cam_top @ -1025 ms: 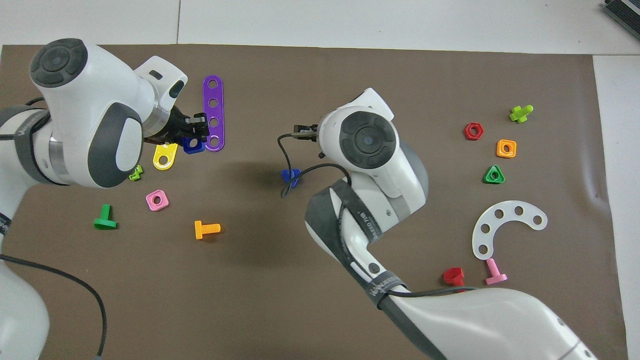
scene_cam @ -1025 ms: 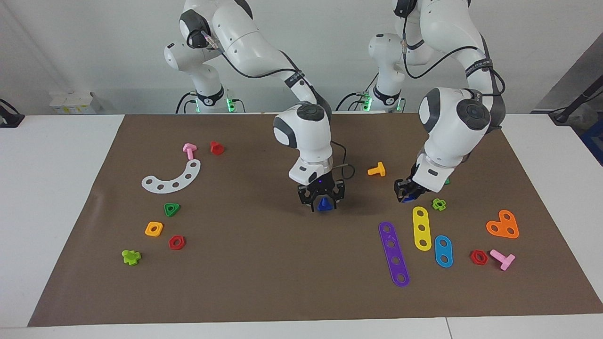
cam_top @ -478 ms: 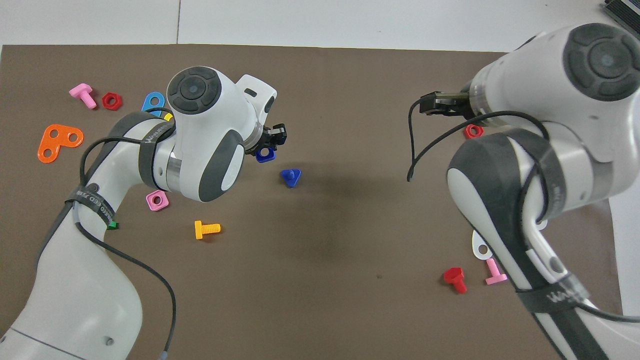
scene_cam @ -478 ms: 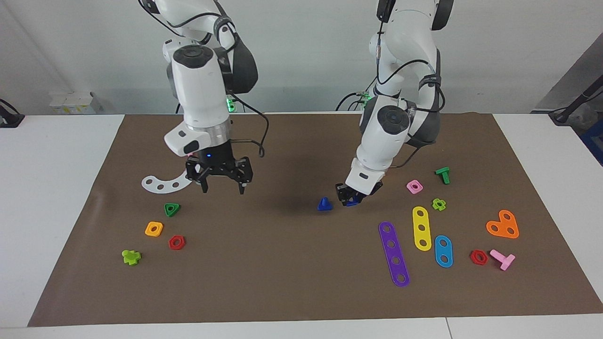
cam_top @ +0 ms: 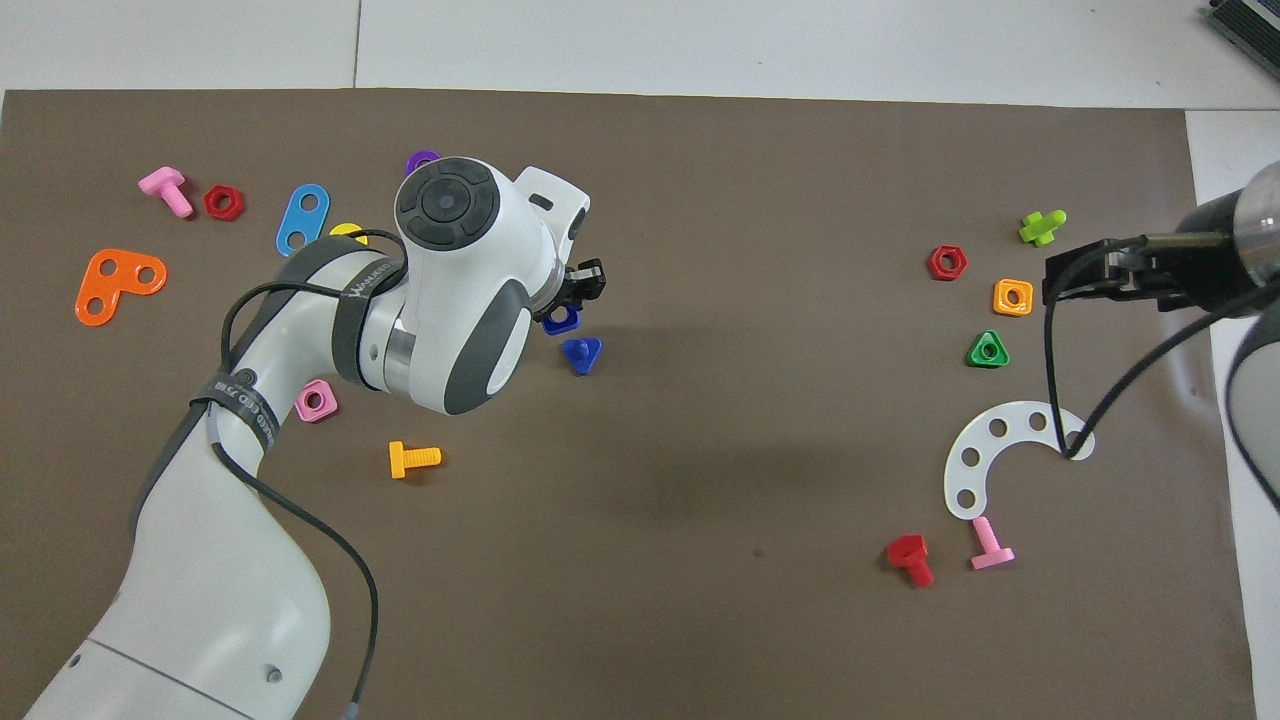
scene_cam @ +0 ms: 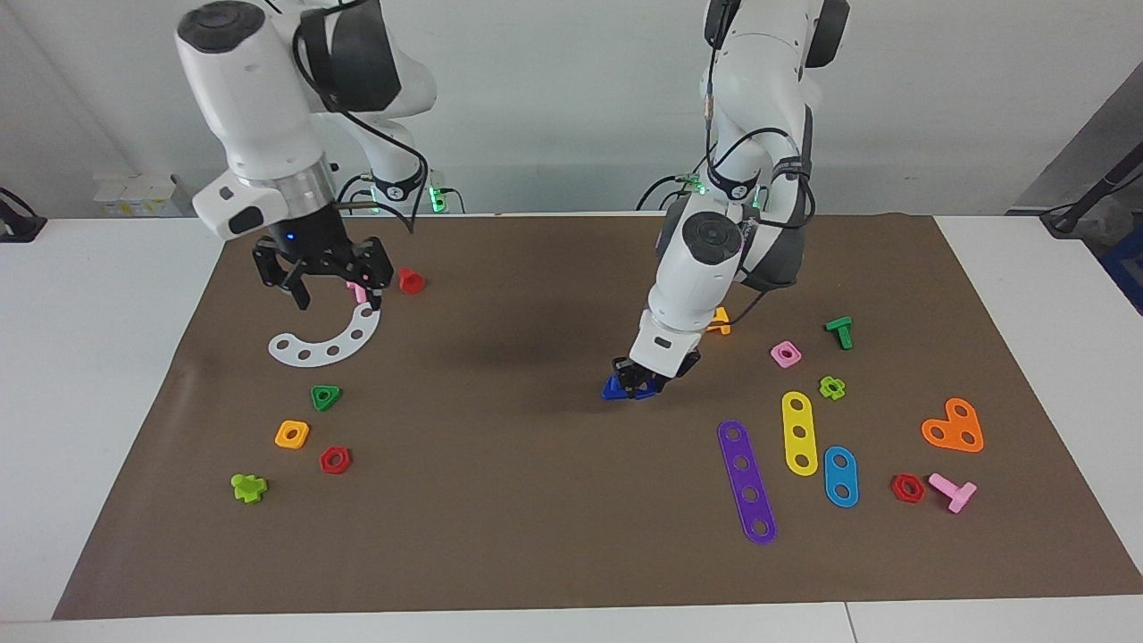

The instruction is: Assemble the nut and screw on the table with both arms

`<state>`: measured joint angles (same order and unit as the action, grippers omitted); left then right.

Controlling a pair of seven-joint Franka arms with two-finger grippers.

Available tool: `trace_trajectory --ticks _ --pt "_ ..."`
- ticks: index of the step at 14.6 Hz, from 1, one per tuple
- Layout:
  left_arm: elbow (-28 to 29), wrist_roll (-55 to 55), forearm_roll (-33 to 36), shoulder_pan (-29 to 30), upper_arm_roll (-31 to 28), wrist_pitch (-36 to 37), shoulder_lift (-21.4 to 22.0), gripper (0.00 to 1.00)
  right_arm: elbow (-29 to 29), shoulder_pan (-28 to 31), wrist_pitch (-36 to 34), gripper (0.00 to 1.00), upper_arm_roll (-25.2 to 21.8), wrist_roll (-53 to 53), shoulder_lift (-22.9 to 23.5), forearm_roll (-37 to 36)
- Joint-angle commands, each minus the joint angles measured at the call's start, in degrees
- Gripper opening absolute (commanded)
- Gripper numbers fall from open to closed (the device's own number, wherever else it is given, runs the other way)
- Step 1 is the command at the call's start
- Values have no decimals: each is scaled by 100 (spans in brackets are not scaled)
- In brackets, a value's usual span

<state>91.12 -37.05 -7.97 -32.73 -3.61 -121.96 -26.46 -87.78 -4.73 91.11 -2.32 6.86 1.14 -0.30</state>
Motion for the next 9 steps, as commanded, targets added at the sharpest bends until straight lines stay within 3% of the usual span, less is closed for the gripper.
trace_trajectory --ticks 1,9 --pt "20 -135 -47 -173 -88 -39 -43 6 148 305 -462 100 65 -176 -202 39" --pt "353 -136 -30 -278 -96 -12 -25 4 -266 323 -384 100 100 -141 -404 39"
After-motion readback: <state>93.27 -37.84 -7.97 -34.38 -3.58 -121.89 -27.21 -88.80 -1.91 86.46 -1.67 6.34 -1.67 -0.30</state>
